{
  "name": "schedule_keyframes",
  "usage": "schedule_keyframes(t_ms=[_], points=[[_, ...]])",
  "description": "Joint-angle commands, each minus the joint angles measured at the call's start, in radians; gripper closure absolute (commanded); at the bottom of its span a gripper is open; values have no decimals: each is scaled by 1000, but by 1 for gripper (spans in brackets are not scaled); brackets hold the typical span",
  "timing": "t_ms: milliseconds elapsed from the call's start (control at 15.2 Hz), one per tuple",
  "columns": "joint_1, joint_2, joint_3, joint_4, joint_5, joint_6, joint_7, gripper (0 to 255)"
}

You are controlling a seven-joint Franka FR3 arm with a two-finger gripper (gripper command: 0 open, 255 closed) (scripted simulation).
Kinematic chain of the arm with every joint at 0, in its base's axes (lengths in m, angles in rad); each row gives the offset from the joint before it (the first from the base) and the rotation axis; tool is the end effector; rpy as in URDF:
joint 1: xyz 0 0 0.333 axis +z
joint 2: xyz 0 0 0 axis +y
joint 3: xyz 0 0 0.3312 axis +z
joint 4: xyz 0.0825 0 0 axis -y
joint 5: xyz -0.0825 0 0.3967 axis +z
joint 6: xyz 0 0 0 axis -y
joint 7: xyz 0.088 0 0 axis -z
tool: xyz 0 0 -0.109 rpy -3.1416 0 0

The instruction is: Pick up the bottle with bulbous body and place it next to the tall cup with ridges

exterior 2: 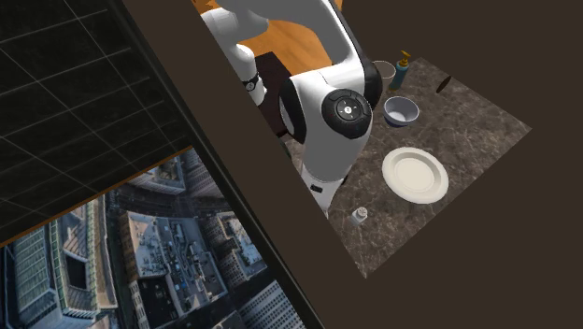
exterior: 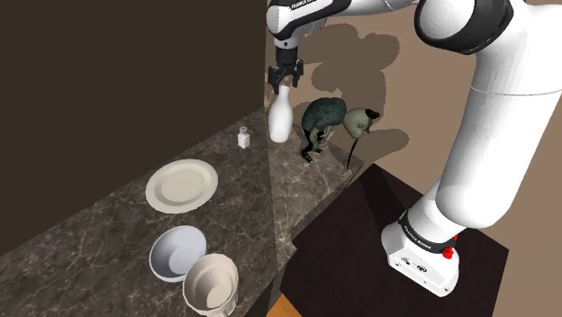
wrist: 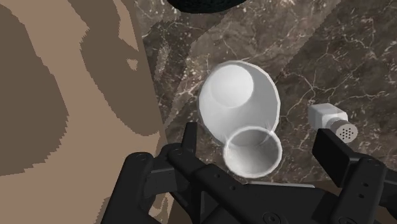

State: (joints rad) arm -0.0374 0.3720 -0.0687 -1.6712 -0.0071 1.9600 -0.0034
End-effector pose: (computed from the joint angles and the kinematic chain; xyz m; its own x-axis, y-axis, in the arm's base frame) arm 0.6633 -0.0666 0.3891 0.9919 -0.0969 -0.0825 -0.0946 -0.9950 0.0310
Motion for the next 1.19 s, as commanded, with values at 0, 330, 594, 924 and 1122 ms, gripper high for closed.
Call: schedule_keyframes(t_ms=[0,330,594,924,1122], points=[[-1,7,-1,-18,0,25,-1,0],[-2,20,0,-47,1,68,-1,0],[-2,20,0,-47,1,68,-1,0],[-2,20,0,-47,1,68,-1,255],[-2,21,-1,-47,1,68,-2,255]])
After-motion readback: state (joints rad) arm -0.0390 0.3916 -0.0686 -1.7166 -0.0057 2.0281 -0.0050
